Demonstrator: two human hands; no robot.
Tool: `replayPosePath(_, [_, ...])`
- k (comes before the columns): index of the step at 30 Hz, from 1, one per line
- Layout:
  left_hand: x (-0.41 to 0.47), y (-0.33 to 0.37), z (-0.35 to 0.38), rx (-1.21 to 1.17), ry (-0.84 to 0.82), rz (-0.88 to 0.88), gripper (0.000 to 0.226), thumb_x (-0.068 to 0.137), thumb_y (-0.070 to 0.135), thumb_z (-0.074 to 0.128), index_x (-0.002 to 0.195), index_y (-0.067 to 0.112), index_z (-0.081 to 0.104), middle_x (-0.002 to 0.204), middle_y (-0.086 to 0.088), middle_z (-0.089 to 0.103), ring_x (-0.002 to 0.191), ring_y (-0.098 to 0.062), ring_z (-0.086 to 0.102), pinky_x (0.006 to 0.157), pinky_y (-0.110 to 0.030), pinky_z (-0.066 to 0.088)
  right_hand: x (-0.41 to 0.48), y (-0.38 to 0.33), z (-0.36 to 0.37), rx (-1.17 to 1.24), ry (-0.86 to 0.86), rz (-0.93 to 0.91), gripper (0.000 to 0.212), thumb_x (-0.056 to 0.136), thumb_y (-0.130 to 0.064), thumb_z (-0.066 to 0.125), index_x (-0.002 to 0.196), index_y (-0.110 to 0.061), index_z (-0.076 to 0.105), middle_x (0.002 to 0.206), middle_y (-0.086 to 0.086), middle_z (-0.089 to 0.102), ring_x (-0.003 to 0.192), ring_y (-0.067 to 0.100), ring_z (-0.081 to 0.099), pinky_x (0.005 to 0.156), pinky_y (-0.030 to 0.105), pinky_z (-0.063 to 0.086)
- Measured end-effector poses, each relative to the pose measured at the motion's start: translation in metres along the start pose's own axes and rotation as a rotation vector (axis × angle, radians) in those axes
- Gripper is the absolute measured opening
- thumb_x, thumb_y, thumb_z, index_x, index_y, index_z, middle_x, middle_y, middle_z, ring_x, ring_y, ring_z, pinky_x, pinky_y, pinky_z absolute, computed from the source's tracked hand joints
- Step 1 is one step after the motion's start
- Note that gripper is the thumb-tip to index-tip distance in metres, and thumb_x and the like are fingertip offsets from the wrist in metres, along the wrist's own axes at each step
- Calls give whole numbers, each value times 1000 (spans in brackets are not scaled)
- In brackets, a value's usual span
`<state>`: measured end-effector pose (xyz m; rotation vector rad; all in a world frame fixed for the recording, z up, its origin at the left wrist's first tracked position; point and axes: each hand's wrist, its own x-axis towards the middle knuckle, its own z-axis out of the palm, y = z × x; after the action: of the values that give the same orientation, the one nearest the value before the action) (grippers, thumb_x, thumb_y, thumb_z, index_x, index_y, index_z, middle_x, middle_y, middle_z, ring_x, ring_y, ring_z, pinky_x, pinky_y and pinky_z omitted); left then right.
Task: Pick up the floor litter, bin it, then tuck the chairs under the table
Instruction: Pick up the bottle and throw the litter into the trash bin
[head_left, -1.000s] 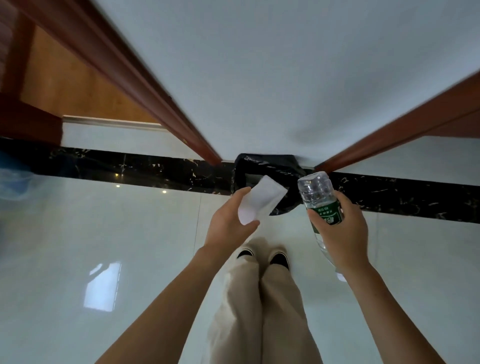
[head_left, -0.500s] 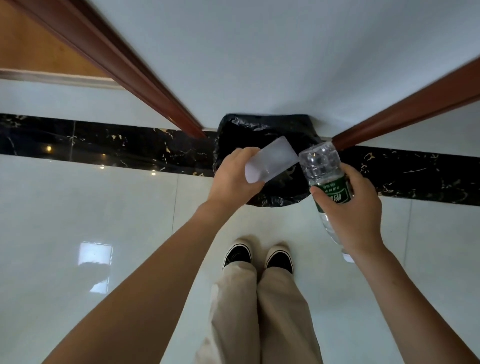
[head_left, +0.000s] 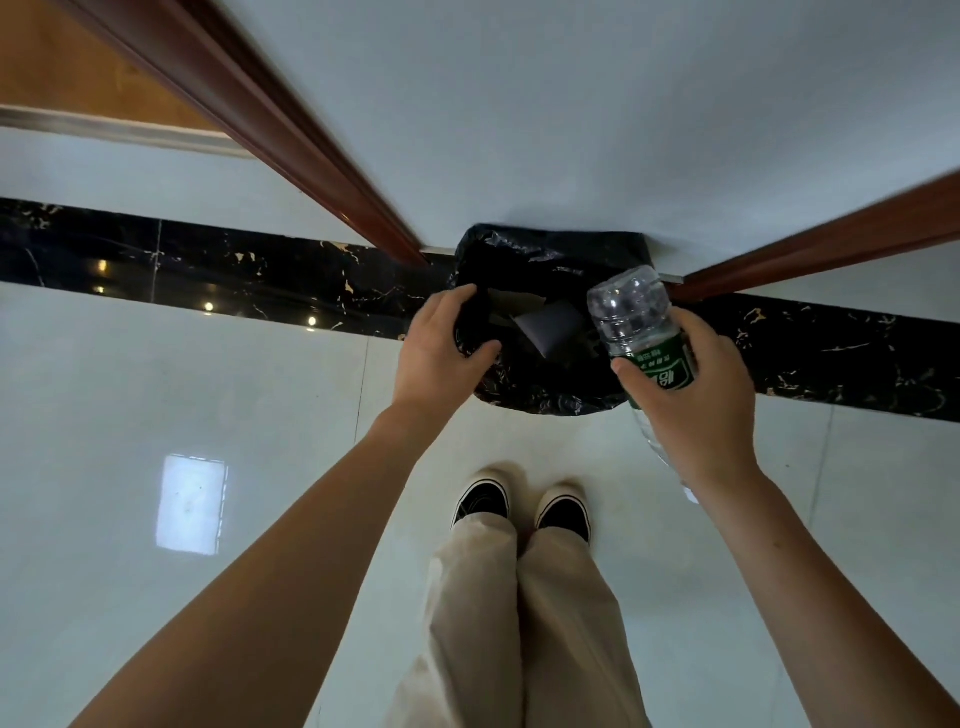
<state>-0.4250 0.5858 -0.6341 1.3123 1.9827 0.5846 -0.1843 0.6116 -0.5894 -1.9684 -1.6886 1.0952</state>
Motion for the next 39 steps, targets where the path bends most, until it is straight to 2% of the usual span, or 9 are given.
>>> replayPosePath(3, [3, -15, -3, 0, 21, -51, 62, 79, 20, 75, 135, 18, 51, 127, 4, 53, 111, -17, 56, 97, -34, 48, 8, -8, 12, -49, -30, -55, 60, 76, -41, 77, 130, -30, 54, 110, 0, 56, 104, 21, 54, 83, 35, 50])
replayPosePath(5, [3, -24, -2, -4, 12, -79, 62, 79, 20, 75, 136, 18, 49, 126, 4, 52, 107, -15, 56, 94, -30, 48, 13, -12, 23, -70, -52, -98, 64, 75, -44, 76, 132, -28, 52, 113, 1, 56, 107, 24, 52, 86, 42, 51])
replayPosePath(11, [4, -46, 8, -35, -16, -147, 64, 82, 18, 75, 139, 17, 47, 130, 2, 52, 108, -9, 54, 91, -19, 40, 37, -14, 56, -151, -137, -219, 72, 72, -52, 69, 135, -22, 51, 112, 6, 57, 102, 28, 53, 86, 47, 52])
replayPosePath(15, [1, -53, 14, -50, -19, -141, 62, 81, 13, 74, 137, 18, 49, 124, 3, 57, 107, -9, 55, 92, -23, 43, 57, -19, 73, -243, -199, -227, 78, 75, -46, 77, 140, -15, 48, 120, 10, 57, 111, 31, 50, 93, 46, 48])
replayPosePath(18, [-2, -54, 16, -98, -16, -171, 61, 81, 11, 73, 137, 20, 50, 123, 4, 58, 110, -8, 56, 94, -22, 43, 64, -25, 82, -233, -206, -243, 75, 75, -47, 78, 136, -15, 50, 118, 8, 58, 109, 29, 50, 93, 47, 48])
replayPosePath(23, [-4, -52, 19, -100, -20, -183, 60, 82, 10, 73, 136, 21, 51, 126, 4, 61, 111, -10, 56, 95, -23, 44, 63, -30, 85, -191, -175, -289, 71, 74, -45, 80, 132, -14, 54, 114, 8, 59, 105, 28, 50, 90, 46, 48])
replayPosePath(27, [-4, -54, 23, -113, -7, -202, 59, 81, 11, 73, 135, 21, 52, 123, 4, 62, 109, -10, 56, 96, -29, 47, 62, -36, 83, -139, -127, -350, 70, 73, -42, 80, 132, -13, 54, 115, 7, 60, 104, 27, 51, 91, 38, 46])
replayPosePath(34, [-5, -51, 25, -172, -24, -215, 59, 81, 13, 73, 134, 26, 52, 117, 15, 59, 106, -6, 56, 88, -14, 41, 67, -23, 90, -203, -175, -326, 74, 74, -40, 82, 136, -11, 52, 120, 10, 59, 108, 30, 50, 92, 41, 46])
replayPosePath(39, [-3, -48, 28, -200, 5, -231, 54, 82, 13, 71, 131, 25, 54, 115, 12, 63, 104, -7, 57, 91, -24, 46, 76, -23, 94, -278, -200, -324, 75, 76, -41, 79, 138, -13, 48, 124, 11, 57, 111, 30, 49, 93, 42, 45])
